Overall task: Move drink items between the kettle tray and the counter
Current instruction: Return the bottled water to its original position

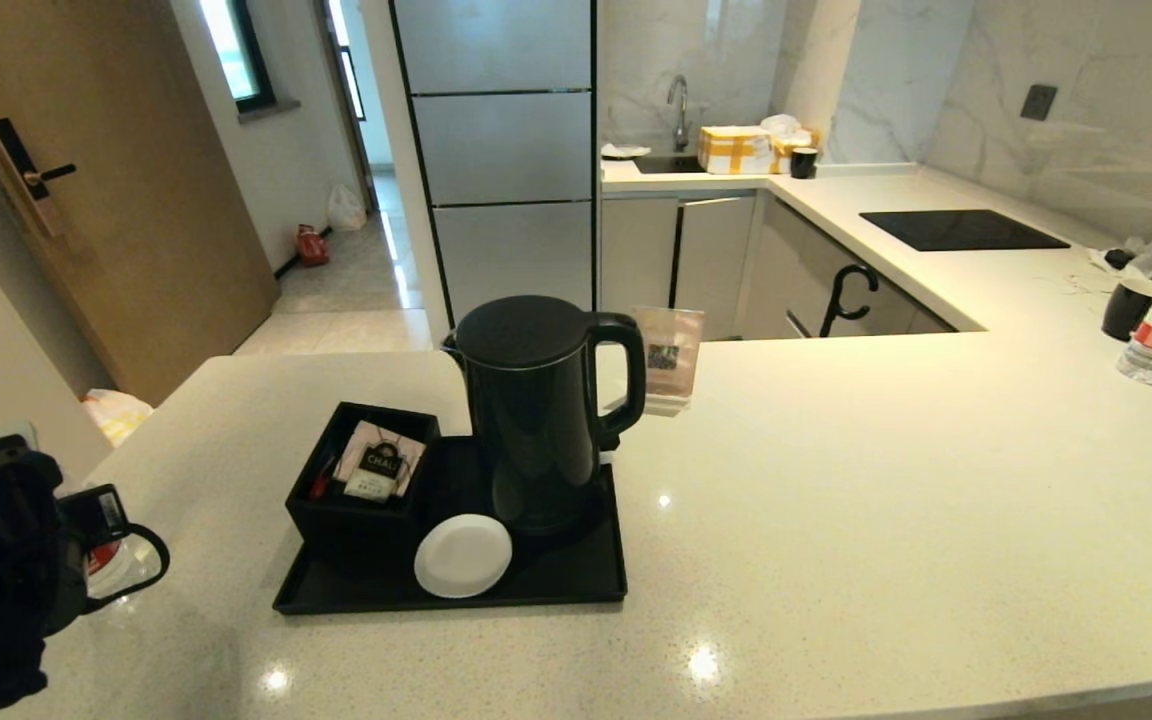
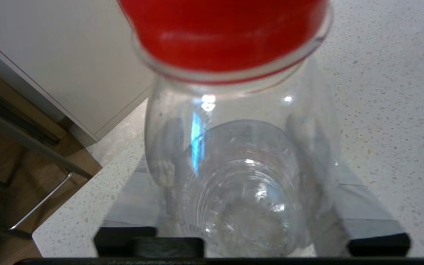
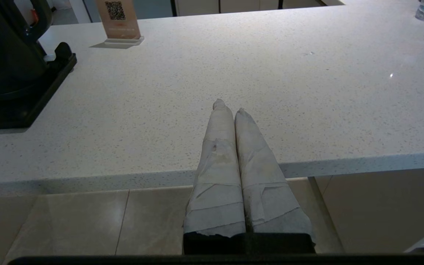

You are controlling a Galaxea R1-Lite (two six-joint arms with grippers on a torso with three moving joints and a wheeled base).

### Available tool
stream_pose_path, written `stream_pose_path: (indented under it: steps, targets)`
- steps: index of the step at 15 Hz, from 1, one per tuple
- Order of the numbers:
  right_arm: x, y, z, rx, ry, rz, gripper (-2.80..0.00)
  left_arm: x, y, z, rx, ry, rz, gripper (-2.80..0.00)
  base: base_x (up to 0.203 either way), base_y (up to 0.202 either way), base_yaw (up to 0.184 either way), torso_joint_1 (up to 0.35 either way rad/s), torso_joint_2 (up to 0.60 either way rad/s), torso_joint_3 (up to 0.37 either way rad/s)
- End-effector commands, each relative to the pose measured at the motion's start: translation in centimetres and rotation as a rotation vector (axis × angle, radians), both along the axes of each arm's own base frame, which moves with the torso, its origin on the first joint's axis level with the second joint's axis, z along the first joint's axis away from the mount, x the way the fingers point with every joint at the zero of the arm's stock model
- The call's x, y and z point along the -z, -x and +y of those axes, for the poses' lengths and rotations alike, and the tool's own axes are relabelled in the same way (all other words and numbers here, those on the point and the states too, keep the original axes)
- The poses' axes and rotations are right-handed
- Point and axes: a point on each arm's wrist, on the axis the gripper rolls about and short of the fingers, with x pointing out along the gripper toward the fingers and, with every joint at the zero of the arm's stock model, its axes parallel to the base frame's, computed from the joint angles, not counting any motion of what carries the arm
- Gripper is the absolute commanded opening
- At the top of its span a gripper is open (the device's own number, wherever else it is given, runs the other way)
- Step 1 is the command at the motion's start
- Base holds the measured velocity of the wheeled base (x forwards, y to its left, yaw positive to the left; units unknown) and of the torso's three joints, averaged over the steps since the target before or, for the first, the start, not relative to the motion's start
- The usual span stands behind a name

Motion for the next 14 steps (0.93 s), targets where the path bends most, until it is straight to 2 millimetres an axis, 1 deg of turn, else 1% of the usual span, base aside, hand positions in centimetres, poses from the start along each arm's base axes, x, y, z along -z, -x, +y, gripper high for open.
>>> stream_pose_path:
  steps: [1,9,10,11,12,13,14]
  targets:
    - [0.0,0.0,0.0,0.000,0.000,0.001,-2.80,0.1,0.0,0.0,-0.003,-0.002,-0.001,-2.80,0.000,0.000,0.000,0.000,0.00,0.000]
    - [0.0,0.0,0.0,0.000,0.000,0.001,-2.80,0.1,0.0,-0.1,-0.002,-0.001,0.001,-2.80,0.000,0.000,0.000,0.000,0.00,0.000]
    - [0.0,0.0,0.0,0.000,0.000,0.001,-2.80,-0.1,0.2,-0.6,0.014,0.007,0.025,-2.80,0.000,0.000,0.000,0.000,0.00,0.000]
    - [0.0,0.0,0.0,0.000,0.000,0.001,-2.80,-1.1,0.6,-1.2,0.031,0.007,0.028,-2.80,0.000,0.000,0.000,0.000,0.00,0.000]
    - [0.0,0.0,0.0,0.000,0.000,0.001,-2.80,-3.2,1.5,-2.0,0.049,-0.005,-0.004,-2.80,0.000,0.000,0.000,0.000,0.00,0.000]
    - [0.0,0.0,0.0,0.000,0.000,0.001,-2.80,-5.7,2.8,-2.9,0.065,-0.024,-0.062,-2.80,0.000,0.000,0.000,0.000,0.00,0.000]
    - [0.0,0.0,0.0,0.000,0.000,0.001,-2.80,-8.4,4.5,-3.8,0.082,-0.046,-0.130,-2.80,0.000,0.000,0.000,0.000,0.00,0.000]
